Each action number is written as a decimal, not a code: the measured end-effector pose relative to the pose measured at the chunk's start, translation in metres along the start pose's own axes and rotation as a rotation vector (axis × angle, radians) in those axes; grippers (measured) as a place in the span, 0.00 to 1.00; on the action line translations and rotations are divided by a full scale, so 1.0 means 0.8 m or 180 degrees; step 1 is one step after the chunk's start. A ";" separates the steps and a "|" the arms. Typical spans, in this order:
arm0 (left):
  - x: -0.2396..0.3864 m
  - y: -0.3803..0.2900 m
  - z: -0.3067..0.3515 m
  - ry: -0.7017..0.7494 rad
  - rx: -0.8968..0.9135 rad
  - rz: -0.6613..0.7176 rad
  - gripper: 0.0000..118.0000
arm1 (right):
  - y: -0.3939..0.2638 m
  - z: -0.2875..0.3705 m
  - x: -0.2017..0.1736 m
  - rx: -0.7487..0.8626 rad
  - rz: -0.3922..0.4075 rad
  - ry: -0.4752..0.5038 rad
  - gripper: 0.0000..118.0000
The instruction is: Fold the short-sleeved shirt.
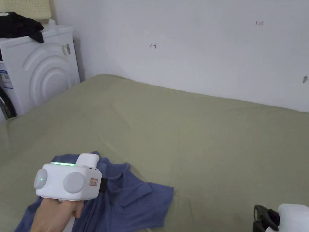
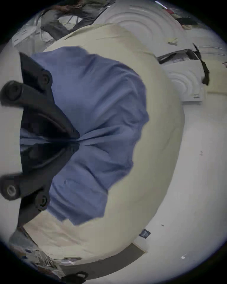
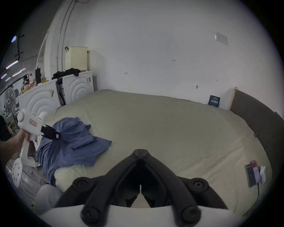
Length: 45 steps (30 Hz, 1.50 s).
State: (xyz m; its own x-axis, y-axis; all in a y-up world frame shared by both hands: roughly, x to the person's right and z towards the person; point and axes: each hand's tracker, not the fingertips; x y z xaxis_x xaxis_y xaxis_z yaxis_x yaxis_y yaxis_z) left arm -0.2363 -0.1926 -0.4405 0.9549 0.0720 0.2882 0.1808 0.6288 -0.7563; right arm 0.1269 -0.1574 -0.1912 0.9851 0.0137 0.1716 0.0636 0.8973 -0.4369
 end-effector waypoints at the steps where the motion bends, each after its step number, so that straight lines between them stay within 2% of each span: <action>1: 0.021 0.012 0.006 -0.0062 0.0056 -0.0092 0.04 | 0.000 0.008 0.008 0.0016 -0.0012 -0.0047 0.01; 11: 0.302 0.112 0.050 -0.1032 0.0548 -0.1088 0.04 | -0.012 0.085 0.085 0.0085 -0.0091 -0.0536 0.01; 16: 0.424 0.128 0.054 -0.1590 0.0620 -0.1225 0.04 | -0.021 0.100 0.120 0.0045 -0.0201 -0.0758 0.01; 18: 0.463 0.129 0.046 -0.1651 0.0616 -0.1284 0.04 | -0.025 0.101 0.130 0.0024 -0.0230 -0.0815 0.01; 22: 0.513 0.107 -0.018 -0.1655 0.0278 -0.1355 0.04 | -0.034 0.093 0.146 -0.0062 -0.0332 -0.0873 0.01; 26: 0.524 0.062 -0.110 -0.1298 -0.0151 -0.1404 0.04 | -0.046 0.078 0.155 -0.0188 -0.0356 -0.0858 0.01; 30: 0.503 0.036 -0.151 -0.1280 -0.0280 -0.1000 0.05 | -0.053 0.061 0.160 -0.0288 -0.0382 -0.0833 0.01; 31: 0.494 0.035 -0.157 -0.1379 -0.0315 -0.0867 0.12 | -0.053 0.058 0.161 -0.0296 -0.0391 -0.0821 0.01; 32: 0.487 0.033 -0.156 -0.1427 -0.0322 -0.0817 0.36 | -0.053 0.056 0.160 -0.0308 -0.0398 -0.0822 0.01; 34: 0.470 0.035 -0.136 -0.1378 -0.0125 -0.0795 1.00 | -0.052 0.056 0.159 -0.0304 -0.0405 -0.0801 0.01; 38: 0.415 0.042 -0.066 -0.1369 0.0162 -0.0746 1.00 | -0.045 0.062 0.152 -0.0204 -0.0424 -0.0791 0.01; 42: 0.341 0.035 0.042 -0.1124 0.0773 -0.0769 0.99 | -0.034 0.079 0.143 -0.0049 -0.0510 -0.0761 0.01; 44: 0.295 0.022 0.099 -0.0946 0.1131 -0.0714 0.90 | -0.031 0.088 0.136 0.0035 -0.0533 -0.0751 0.01; 45: 0.278 0.015 0.122 -0.0886 0.1246 -0.0690 0.79 | -0.030 0.092 0.133 0.0072 -0.0549 -0.0732 0.01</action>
State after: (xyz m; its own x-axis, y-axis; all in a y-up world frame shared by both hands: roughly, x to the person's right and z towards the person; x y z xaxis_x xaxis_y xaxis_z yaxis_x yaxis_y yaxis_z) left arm -0.0448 -0.0934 -0.3286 0.7969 0.0777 0.5991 0.2148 0.8904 -0.4012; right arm 0.2187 -0.1446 -0.0975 0.8978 -0.0425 0.4385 0.2208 0.9046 -0.3646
